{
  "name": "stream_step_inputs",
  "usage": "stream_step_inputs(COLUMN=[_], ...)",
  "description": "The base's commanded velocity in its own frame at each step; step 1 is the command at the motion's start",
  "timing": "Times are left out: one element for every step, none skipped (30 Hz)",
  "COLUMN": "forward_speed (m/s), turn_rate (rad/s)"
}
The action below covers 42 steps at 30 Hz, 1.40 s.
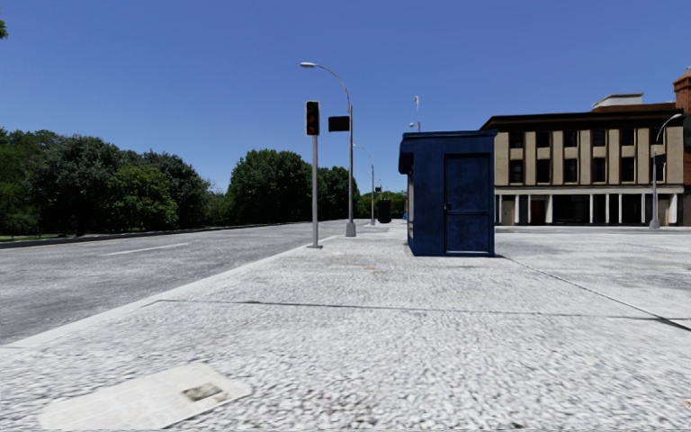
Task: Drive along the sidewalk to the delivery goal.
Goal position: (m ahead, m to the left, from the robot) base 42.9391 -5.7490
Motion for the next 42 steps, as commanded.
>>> stream_step_inputs(forward_speed=[2.00,2.00,2.00,2.00,2.00,2.00,2.00,2.00,2.00,2.00,2.00,2.00,2.00,2.00,2.00,2.00,2.00,2.00,2.00,2.00,2.00,2.00,2.00,2.00,2.00,2.00,2.00,2.00,2.00,2.00,2.00,2.00,2.00,2.00,2.00,2.00,2.00,2.00,2.00,2.00,2.00,2.00], turn_rate=[0.00,0.00,0.00,0.00,0.00,0.00,0.00,0.00,0.00,0.00,0.00,0.00,0.00,0.00,0.00,0.00,0.00,0.00,0.00,0.00,0.00,0.00,0.00,0.00,0.00,0.00,0.00,0.00,0.00,0.00,0.00,0.00,0.00,0.00,0.00,0.00,0.00,0.00,0.00,0.00,0.00,0.00])
